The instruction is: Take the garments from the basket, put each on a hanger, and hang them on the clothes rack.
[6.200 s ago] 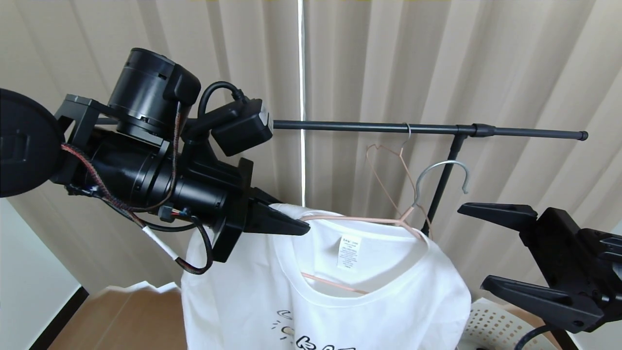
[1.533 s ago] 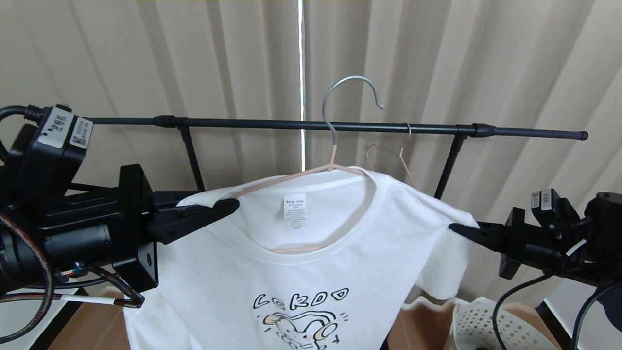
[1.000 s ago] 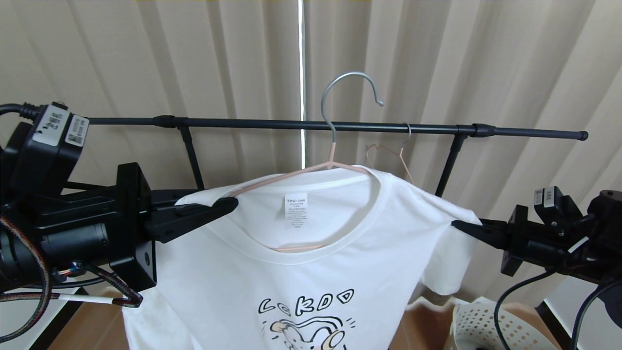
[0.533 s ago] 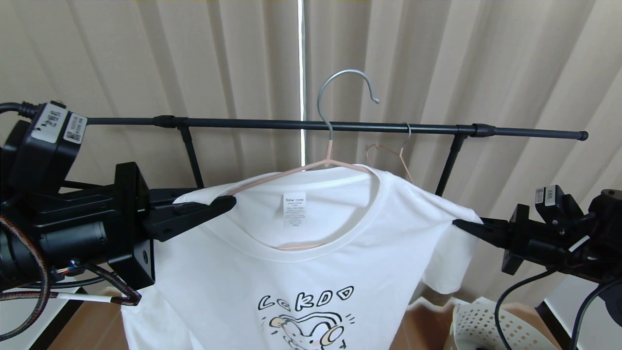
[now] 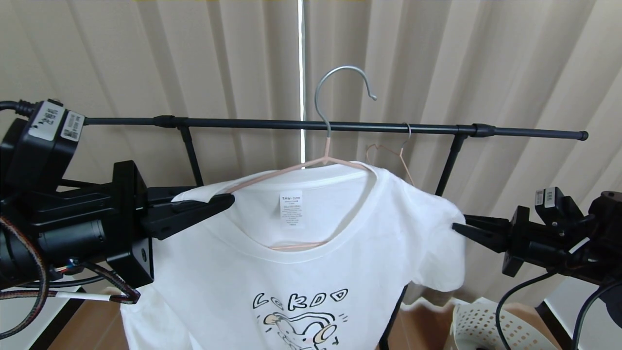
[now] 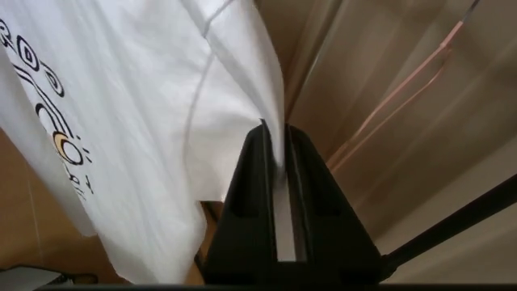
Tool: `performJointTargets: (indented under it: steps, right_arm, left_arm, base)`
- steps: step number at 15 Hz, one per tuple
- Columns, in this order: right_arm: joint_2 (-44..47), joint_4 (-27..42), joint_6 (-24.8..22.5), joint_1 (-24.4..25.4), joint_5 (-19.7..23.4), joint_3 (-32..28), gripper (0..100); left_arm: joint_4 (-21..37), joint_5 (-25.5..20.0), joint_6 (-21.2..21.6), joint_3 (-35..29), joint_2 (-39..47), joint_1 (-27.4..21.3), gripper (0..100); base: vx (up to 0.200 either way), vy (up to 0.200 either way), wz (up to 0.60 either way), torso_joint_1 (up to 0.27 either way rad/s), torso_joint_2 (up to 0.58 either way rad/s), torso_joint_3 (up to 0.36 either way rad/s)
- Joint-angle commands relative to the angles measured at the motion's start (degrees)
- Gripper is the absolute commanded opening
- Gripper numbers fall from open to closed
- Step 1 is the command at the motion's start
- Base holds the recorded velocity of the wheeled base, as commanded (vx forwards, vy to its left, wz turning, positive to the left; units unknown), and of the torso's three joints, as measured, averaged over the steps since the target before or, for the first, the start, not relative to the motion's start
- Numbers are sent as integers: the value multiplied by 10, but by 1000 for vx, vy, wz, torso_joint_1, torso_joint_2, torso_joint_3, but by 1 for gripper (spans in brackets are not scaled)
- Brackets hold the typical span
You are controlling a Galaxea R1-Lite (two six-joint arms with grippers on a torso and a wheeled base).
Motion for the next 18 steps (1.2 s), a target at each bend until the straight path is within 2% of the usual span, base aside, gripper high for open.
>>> performJointTargets:
  steps: [1, 7, 8, 9, 10, 11, 13, 15, 18]
  right_arm:
    - [-2, -1, -1, 1, 1, 2, 100]
    - [-26, -1, 0, 19, -7, 4, 100]
    - [-35, -1, 2, 27, -28, 5, 100]
    - [-47, -1, 18, 55, -81, 6, 100]
    - [-56, 0, 44, 77, -117, 5, 100]
    - [-61, -1, 66, 94, -139, 2, 100]
    - [-69, -1, 82, 107, -154, 0, 100]
    - [-69, -1, 83, 107, -156, -1, 100]
    - [-68, 0, 83, 107, -156, -1, 100]
  left_arm:
    - [0, 0, -4, 0, 3, 6, 0]
    - [0, 1, -21, 8, 1, 33, 0]
    - [1, 1, -21, 11, 2, 47, 0]
    - [1, 1, -22, 12, 3, 58, 0]
    - [1, 1, -22, 12, 3, 65, 0]
    - [1, 2, -22, 13, 3, 71, 0]
    - [2, 5, -33, 12, 5, 78, 0]
    - [2, 45, -54, -1, 25, 77, 0]
    - [2, 90, -56, -24, 69, 66, 0]
  base:
    - [0, 0, 0, 0, 0, 0]
    - [0, 0, 0, 0, 0, 0]
    - [0, 0, 0, 0, 0, 0]
    - [0, 0, 0, 0, 0, 0]
    - [0, 0, 0, 0, 0, 0]
    - [0, 0, 0, 0, 0, 0]
    - [0, 0, 0, 0, 0, 0]
    - [0, 0, 0, 0, 0, 0]
    - [0, 0, 0, 0, 0, 0]
